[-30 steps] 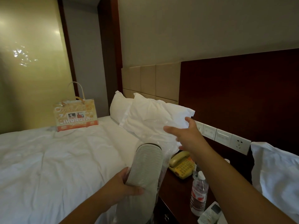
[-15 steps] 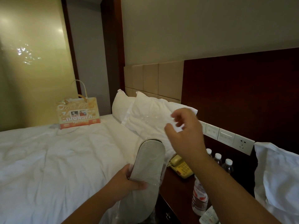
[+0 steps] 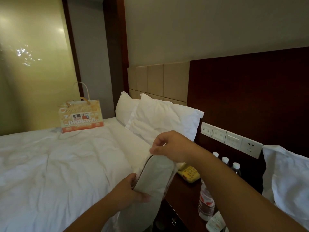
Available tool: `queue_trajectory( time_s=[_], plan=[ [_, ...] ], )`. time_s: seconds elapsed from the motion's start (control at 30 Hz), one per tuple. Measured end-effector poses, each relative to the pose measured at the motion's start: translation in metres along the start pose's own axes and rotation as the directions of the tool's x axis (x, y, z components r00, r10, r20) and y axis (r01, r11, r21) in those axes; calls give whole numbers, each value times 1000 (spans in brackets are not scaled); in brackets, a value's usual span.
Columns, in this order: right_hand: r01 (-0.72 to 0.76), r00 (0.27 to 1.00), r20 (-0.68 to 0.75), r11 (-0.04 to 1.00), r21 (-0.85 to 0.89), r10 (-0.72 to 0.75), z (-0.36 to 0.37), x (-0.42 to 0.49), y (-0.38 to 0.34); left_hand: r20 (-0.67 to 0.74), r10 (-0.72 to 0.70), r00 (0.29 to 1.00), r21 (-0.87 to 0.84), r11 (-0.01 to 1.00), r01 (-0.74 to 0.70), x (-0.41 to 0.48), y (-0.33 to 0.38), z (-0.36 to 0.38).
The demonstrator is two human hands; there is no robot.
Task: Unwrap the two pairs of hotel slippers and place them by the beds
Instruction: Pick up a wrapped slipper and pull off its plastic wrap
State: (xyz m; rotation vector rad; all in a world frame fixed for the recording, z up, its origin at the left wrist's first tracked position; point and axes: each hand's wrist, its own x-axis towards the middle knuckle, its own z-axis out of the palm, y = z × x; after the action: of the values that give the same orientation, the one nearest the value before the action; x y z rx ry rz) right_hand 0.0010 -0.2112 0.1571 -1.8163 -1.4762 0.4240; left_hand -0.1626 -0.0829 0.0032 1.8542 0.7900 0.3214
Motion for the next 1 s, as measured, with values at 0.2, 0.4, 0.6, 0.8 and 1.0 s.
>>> queue_trajectory(
  time_s=[0.2, 0.4, 0.6, 0.8, 1.0],
  plan=[
    [-75, 997, 21, 984, 159, 73, -3, -1, 11, 29, 10, 1000, 144, 989, -15, 0, 0, -4],
    [-104, 995, 23, 990, 98, 102, -16, -5, 30, 24, 10, 1000, 194, 981, -15, -1, -2, -8],
    [-11, 983, -179, 988, 151, 38, -16, -6, 43, 92, -17, 996, 205, 979, -2, -5, -1, -8],
    [-164, 978, 209, 676, 719, 16, -23, -7, 45, 134, -61, 989, 223, 974, 30, -6, 2, -1],
    [-168, 986, 24, 963, 213, 166, -6, -7, 75, 151, -52, 987, 216, 976, 18, -7, 8, -3]
  ],
)
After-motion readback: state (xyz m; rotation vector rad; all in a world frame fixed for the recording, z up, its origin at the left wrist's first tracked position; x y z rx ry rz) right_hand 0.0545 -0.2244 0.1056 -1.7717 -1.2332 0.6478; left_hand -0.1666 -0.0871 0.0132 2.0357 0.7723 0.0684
